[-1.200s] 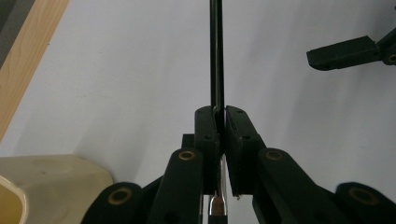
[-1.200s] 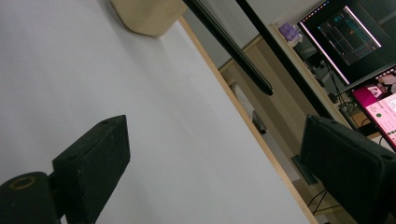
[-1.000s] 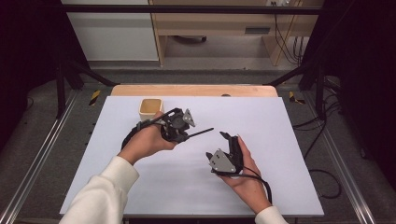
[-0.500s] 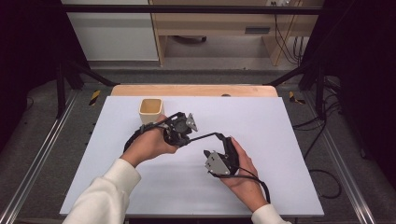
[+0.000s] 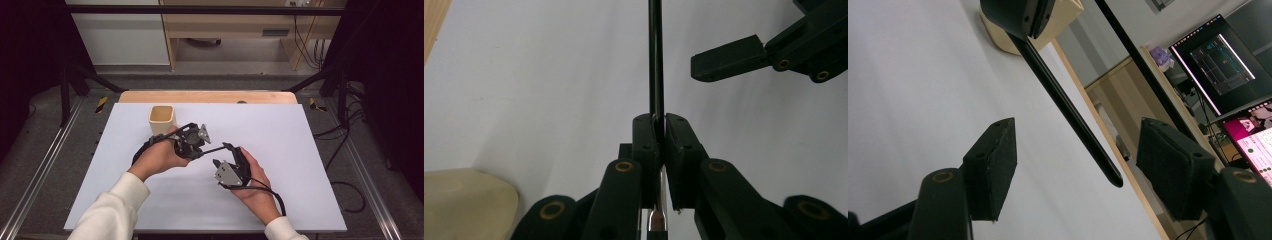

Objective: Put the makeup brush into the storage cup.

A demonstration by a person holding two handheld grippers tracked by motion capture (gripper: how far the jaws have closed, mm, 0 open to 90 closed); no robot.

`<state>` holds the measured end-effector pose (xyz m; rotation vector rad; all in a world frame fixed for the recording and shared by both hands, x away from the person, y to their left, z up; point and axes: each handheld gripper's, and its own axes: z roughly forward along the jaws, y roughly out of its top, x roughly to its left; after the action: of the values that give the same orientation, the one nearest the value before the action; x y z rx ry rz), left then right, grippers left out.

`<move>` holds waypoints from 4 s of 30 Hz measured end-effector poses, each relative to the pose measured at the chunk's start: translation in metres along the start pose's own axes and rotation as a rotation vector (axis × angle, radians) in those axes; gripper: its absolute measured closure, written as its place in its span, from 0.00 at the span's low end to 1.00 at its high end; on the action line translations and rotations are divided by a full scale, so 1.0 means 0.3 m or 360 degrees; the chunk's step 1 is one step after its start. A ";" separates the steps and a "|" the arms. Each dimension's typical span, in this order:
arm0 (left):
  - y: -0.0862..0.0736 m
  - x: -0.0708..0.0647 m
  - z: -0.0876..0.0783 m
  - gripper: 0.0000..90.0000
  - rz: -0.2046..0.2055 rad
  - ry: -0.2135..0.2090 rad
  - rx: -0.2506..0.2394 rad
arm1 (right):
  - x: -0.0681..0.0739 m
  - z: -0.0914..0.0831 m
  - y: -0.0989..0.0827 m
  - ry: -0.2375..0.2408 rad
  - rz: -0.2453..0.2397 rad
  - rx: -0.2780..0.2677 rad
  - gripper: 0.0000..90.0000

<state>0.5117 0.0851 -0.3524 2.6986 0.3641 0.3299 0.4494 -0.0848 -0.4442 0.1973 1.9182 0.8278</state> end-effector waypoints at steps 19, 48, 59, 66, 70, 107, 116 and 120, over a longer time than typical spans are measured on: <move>0.000 -0.007 -0.011 0.93 0.0032 -0.0026 0.0005 | 0.012 0.016 0.025 0.0042 -0.0069 -0.0020 0.47; -0.019 -0.019 -0.006 0.93 0.0047 -0.0068 -0.0009 | 0.029 0.025 0.039 0.0105 -0.0145 -0.0029 0.66; -0.020 -0.025 -0.005 0.93 0.0068 -0.0081 -0.0001 | 0.031 0.025 0.040 0.0138 -0.0166 -0.0027 0.75; -0.019 -0.028 -0.001 0.93 0.0077 -0.0090 0.0003 | 0.033 0.025 0.040 0.0166 -0.0167 -0.0036 0.80; -0.022 -0.029 -0.001 0.93 0.0075 -0.0097 0.0001 | 0.034 0.023 0.040 0.0178 -0.0171 -0.0036 0.82; -0.060 -0.003 -0.034 0.60 0.0010 -0.0046 -0.0163 | 0.053 0.024 0.026 0.0285 -0.0168 0.0022 0.93; -0.077 0.019 -0.048 0.40 -0.0065 0.0026 -0.0257 | 0.051 0.021 0.007 0.0297 -0.0178 0.0035 0.93; -0.105 0.039 -0.067 0.24 -0.0144 0.0133 -0.0355 | 0.044 0.013 -0.013 0.0277 -0.0121 0.0056 0.93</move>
<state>0.5107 0.1238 -0.3454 2.4479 0.4443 0.4307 0.4470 -0.0798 -0.4574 0.0745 2.0905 0.7821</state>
